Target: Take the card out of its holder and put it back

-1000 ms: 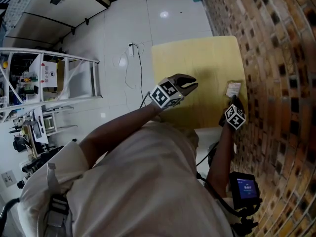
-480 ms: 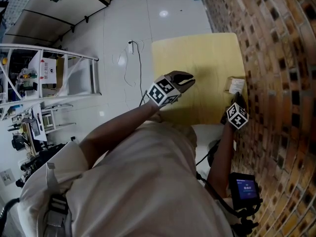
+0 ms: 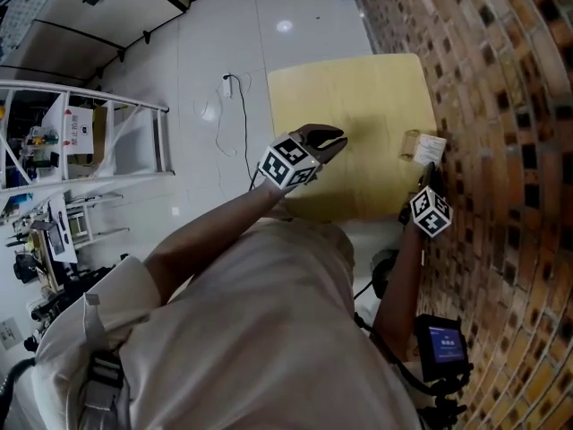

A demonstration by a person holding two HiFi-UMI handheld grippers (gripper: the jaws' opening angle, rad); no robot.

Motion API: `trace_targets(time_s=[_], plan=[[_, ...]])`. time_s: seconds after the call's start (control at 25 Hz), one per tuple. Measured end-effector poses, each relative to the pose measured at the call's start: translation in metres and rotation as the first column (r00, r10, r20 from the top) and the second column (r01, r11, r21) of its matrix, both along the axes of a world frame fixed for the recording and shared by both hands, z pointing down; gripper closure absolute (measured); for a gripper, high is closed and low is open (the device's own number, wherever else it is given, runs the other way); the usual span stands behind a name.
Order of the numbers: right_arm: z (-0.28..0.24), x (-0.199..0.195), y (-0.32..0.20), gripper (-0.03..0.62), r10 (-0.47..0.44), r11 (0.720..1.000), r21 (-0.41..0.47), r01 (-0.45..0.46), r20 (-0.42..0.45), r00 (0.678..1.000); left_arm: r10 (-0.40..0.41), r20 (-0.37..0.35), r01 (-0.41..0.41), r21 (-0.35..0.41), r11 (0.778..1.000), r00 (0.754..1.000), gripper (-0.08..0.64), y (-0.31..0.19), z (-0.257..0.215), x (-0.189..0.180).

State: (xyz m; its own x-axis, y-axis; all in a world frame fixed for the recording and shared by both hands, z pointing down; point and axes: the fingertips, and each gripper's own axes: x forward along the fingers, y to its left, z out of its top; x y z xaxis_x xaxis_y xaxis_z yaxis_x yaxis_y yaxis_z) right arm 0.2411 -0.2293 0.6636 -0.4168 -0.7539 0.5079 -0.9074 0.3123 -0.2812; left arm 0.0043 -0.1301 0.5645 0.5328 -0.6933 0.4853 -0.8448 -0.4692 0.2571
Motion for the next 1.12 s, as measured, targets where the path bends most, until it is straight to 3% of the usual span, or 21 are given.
trace_targets(time_s=[0.44,0.8,1.12], plan=[[-0.109,-0.011,0.039,0.577,0.030,0.992,0.120,-0.036,0.051,0.998,0.102,-0.066,-0.095,0.103,0.990,0.993,0.477,-0.015,-0.045,-0.008],[-0.185,-0.034,0.067,0.577,0.047,0.976,0.212,-0.057,0.054,0.997,0.130,-0.015,-0.125,0.176,0.976,0.991,0.477,-0.024,-0.069,-0.040],[-0.236,-0.045,0.095,0.577,0.065,0.961,0.259,-0.094,0.118,0.991,0.204,-0.069,-0.182,0.244,0.953,0.976,0.480,-0.040,-0.105,-0.039]])
